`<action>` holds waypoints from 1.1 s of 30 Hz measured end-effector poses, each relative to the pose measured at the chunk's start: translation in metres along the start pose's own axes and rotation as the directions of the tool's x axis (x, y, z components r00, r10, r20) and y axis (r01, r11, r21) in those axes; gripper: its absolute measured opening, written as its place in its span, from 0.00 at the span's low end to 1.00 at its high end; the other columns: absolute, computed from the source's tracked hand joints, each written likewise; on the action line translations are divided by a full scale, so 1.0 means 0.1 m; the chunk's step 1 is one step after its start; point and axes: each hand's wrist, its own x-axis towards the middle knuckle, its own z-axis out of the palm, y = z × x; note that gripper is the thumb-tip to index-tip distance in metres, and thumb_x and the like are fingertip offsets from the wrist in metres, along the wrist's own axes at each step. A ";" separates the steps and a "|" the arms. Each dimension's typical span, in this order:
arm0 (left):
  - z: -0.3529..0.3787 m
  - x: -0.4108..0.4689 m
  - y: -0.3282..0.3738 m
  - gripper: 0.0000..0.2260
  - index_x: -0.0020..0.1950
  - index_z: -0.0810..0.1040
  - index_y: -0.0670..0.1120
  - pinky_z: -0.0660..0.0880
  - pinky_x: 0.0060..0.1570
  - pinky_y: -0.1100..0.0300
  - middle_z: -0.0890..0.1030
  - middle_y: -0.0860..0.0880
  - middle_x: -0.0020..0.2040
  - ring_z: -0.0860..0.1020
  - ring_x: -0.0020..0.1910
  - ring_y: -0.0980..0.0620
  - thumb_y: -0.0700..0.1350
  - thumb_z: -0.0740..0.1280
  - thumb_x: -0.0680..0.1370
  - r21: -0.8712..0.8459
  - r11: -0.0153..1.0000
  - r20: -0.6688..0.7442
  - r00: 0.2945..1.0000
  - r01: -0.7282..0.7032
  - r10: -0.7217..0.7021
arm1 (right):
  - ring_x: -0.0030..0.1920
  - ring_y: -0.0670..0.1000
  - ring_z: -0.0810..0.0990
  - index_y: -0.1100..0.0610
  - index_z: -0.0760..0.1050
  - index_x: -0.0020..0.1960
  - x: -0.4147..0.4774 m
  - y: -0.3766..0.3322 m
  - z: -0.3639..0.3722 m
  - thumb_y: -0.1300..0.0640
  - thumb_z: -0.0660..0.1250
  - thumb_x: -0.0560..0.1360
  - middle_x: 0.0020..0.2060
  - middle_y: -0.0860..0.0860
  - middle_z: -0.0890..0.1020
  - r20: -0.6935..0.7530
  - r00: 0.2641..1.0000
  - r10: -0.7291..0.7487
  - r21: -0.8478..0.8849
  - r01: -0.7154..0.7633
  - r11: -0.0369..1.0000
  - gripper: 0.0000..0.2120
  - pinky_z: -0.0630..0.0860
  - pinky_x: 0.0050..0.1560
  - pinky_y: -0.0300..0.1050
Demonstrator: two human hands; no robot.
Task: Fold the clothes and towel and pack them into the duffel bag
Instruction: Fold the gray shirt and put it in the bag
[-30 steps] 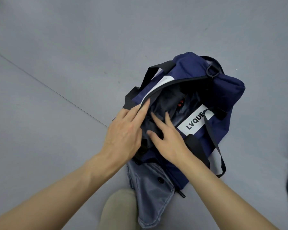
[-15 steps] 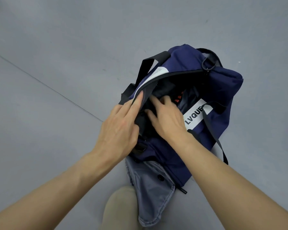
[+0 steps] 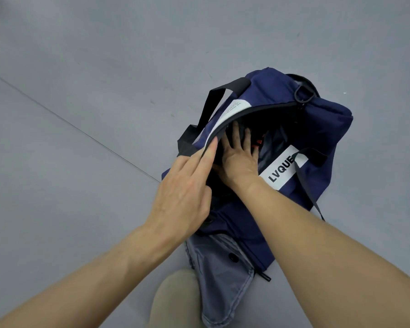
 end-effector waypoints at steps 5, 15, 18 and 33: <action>0.00 0.02 0.07 0.36 0.81 0.60 0.50 0.74 0.59 0.47 0.63 0.48 0.79 0.71 0.62 0.46 0.37 0.61 0.73 0.026 0.996 -0.041 0.996 0.082 -0.081 | 0.80 0.54 0.39 0.49 0.44 0.82 -0.40 0.26 -0.33 0.40 0.72 0.74 0.81 0.52 0.40 -0.099 0.979 -0.175 0.155 0.189 0.970 0.49 0.49 0.80 0.54; 0.48 -0.05 1.28 0.26 0.77 0.68 0.46 0.60 0.76 0.46 0.65 0.43 0.78 0.58 0.80 0.43 0.41 0.64 0.78 -0.212 0.908 -0.026 0.930 -0.362 0.365 | 0.80 0.46 0.52 0.44 0.52 0.81 -2.69 2.27 -0.77 0.40 0.62 0.79 0.81 0.41 0.45 -0.227 0.969 0.101 0.067 -0.088 0.994 0.35 0.67 0.70 0.50; 0.70 -0.09 1.73 0.32 0.82 0.56 0.52 0.55 0.78 0.51 0.61 0.48 0.80 0.54 0.80 0.48 0.55 0.63 0.80 -0.326 0.877 0.189 0.885 -0.353 0.426 | 0.80 0.44 0.49 0.43 0.51 0.81 -3.21 2.82 -0.81 0.37 0.59 0.77 0.81 0.43 0.48 -0.237 0.959 0.153 0.082 -0.137 0.987 0.36 0.59 0.77 0.47; 1.49 0.05 3.63 0.42 0.81 0.39 0.60 0.55 0.76 0.58 0.56 0.49 0.82 0.58 0.79 0.49 0.73 0.56 0.75 -0.265 0.671 0.591 0.433 -0.692 0.680 | 0.81 0.49 0.48 0.41 0.50 0.81 -4.53 4.08 -0.53 0.37 0.62 0.78 0.82 0.49 0.49 -0.331 0.817 0.472 0.291 -0.387 0.875 0.37 0.56 0.76 0.46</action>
